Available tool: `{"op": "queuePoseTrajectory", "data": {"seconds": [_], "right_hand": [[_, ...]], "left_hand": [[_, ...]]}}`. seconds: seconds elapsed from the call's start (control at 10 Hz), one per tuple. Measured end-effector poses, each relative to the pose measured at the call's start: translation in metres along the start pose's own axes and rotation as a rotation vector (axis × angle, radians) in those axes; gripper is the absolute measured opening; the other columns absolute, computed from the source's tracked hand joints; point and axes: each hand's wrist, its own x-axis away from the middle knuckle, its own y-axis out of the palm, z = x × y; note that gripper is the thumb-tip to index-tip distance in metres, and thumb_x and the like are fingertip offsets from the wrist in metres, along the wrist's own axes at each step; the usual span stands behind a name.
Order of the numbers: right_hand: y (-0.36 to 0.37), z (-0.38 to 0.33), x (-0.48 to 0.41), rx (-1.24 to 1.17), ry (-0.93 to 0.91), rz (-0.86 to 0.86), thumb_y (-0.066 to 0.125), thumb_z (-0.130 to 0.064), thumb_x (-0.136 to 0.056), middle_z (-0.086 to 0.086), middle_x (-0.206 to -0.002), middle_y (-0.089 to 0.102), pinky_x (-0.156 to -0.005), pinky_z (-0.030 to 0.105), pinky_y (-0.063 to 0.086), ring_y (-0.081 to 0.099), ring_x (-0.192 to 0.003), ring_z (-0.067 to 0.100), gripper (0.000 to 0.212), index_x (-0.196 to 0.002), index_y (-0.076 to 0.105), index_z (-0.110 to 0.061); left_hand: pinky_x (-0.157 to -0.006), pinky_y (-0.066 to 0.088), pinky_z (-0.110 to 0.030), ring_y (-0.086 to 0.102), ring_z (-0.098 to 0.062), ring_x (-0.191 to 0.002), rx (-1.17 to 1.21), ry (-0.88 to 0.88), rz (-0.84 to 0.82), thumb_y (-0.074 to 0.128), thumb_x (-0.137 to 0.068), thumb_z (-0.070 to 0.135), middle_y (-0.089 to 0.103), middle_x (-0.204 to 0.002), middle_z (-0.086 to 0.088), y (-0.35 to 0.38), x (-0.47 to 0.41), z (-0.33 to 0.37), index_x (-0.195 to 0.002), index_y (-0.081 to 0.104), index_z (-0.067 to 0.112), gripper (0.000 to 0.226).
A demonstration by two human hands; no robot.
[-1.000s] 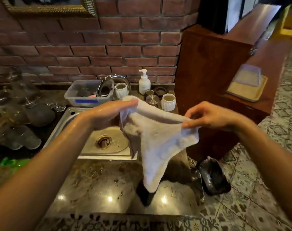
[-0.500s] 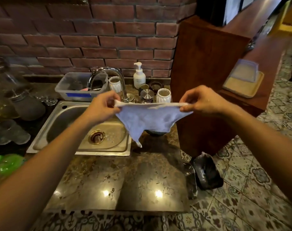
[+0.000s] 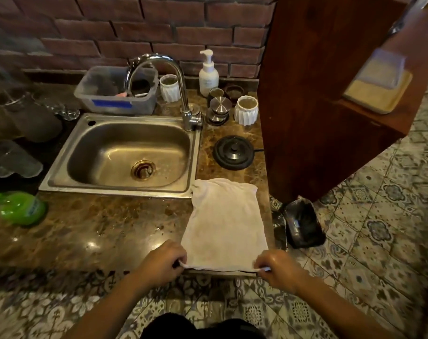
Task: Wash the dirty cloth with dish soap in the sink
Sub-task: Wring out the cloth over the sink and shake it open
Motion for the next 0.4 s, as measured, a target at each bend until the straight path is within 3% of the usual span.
{"op": "queuePoseTrajectory", "data": {"seconds": [0.1,0.2,0.3,0.4], "right_hand": [[0.021,0.001,0.009,0.08,-0.029,0.071,0.057,-0.033,-0.092,-0.004,-0.107,0.073,-0.09,0.034,0.055,0.064,-0.106,0.019,0.025,-0.106,0.077,-0.026],[0.029,0.002,0.019,0.152,-0.098,0.161,0.052,-0.047,-0.089,-0.01,-0.092,0.073,-0.075,0.028,0.056,0.068,-0.09,0.013,0.034,-0.094,0.08,-0.028],[0.031,-0.002,0.026,0.167,-0.105,0.154,0.048,-0.054,-0.093,-0.009,-0.097,0.073,-0.078,0.028,0.053,0.067,-0.091,0.012,0.044,-0.097,0.081,-0.026],[0.013,-0.014,0.019,0.153,-0.081,0.142,0.042,-0.055,-0.099,-0.005,-0.109,0.071,-0.084,0.026,0.047,0.063,-0.1,0.012,0.047,-0.108,0.076,-0.024]], "left_hand": [[-0.087,0.05,-0.029,0.055,-0.014,-0.107,-0.114,0.099,0.074,0.068,-0.084,0.028,0.063,-0.113,0.007,0.017,0.009,-0.001,-0.092,0.072,0.024,0.01],[-0.073,0.054,-0.028,0.064,-0.017,-0.093,-0.175,0.149,0.168,0.075,-0.074,0.03,0.065,-0.105,0.006,0.027,0.017,-0.004,-0.081,0.072,0.028,0.008],[-0.075,0.054,-0.026,0.066,-0.016,-0.096,-0.159,0.176,0.185,0.07,-0.08,0.033,0.066,-0.11,0.006,0.035,0.023,-0.007,-0.087,0.074,0.028,0.009],[-0.086,0.053,-0.029,0.061,-0.015,-0.109,-0.058,0.202,0.188,0.051,-0.092,0.045,0.062,-0.12,0.007,0.022,0.024,-0.005,-0.106,0.071,0.025,0.032]]}}
